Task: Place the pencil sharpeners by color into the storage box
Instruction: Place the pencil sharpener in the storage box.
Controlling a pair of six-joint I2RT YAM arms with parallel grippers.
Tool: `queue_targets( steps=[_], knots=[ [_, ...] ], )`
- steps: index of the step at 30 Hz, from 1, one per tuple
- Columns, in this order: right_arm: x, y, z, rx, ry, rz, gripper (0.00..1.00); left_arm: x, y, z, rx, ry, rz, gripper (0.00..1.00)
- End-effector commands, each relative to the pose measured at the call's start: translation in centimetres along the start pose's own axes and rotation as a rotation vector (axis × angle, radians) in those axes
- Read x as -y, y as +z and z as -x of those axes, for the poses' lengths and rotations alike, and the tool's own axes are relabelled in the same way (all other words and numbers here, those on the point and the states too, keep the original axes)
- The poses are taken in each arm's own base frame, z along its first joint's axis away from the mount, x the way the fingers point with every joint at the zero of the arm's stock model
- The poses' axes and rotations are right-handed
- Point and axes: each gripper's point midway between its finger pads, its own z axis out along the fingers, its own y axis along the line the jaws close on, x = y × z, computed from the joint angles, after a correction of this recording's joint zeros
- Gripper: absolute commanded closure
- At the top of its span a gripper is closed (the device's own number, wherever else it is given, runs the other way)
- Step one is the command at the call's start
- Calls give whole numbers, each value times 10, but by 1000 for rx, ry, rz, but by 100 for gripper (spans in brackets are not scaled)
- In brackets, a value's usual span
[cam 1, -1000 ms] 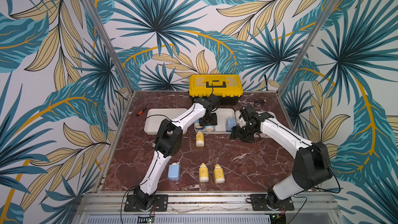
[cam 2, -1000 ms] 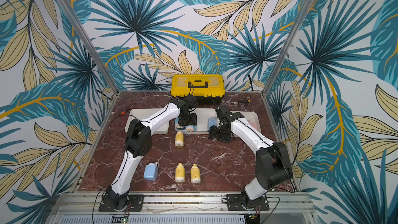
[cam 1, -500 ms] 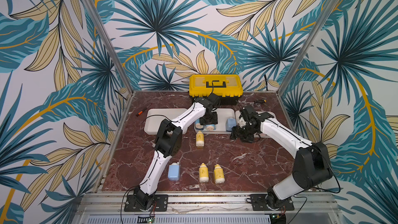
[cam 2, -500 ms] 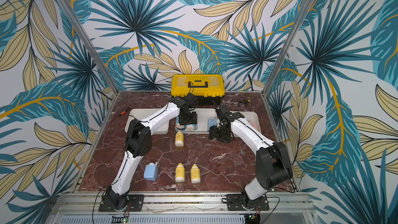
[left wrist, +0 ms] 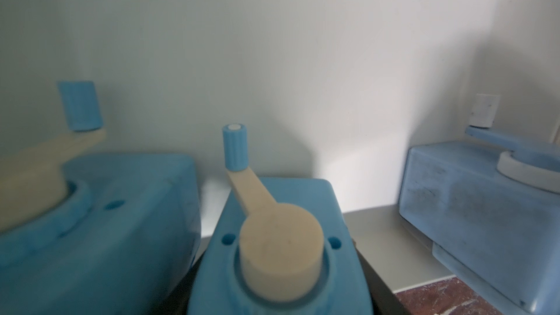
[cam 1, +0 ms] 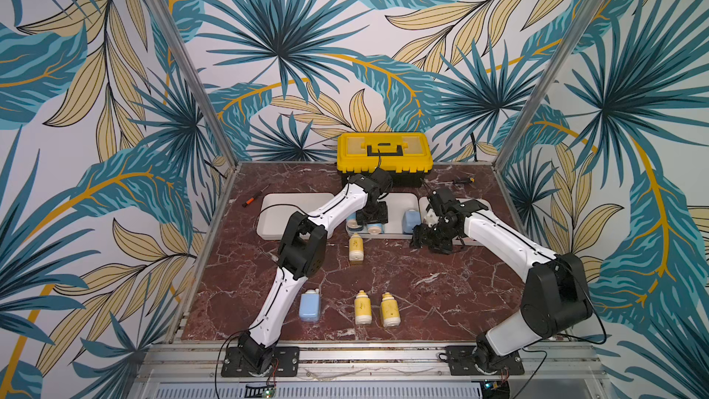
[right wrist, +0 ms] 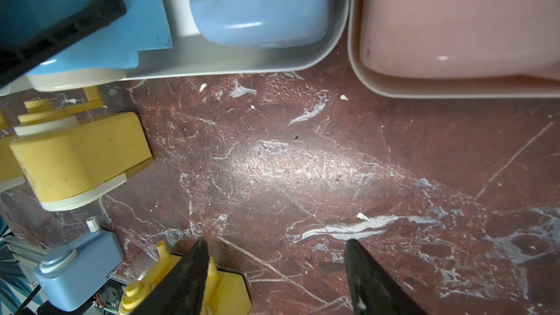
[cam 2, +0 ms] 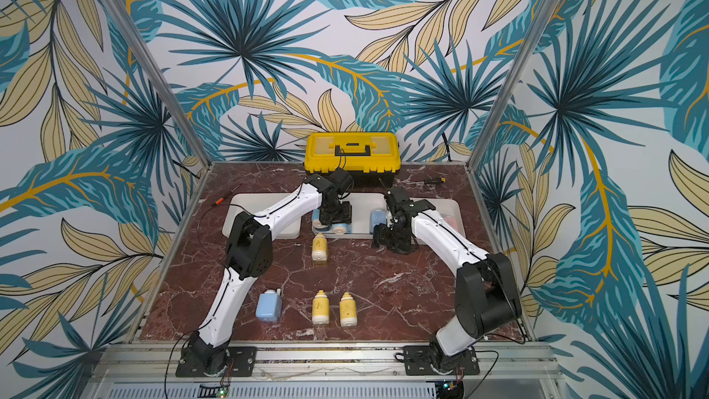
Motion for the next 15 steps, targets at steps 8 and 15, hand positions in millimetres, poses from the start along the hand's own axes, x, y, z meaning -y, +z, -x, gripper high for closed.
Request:
queue_targets(
  steps=[8,15],
  knots=[
    [2,3,-3,-14,-6,1,27,2,5,7,10,7,0,31],
    [1,2,-3,-12,-5,4,27,5,3,8,14,8,-7,27]
  ],
)
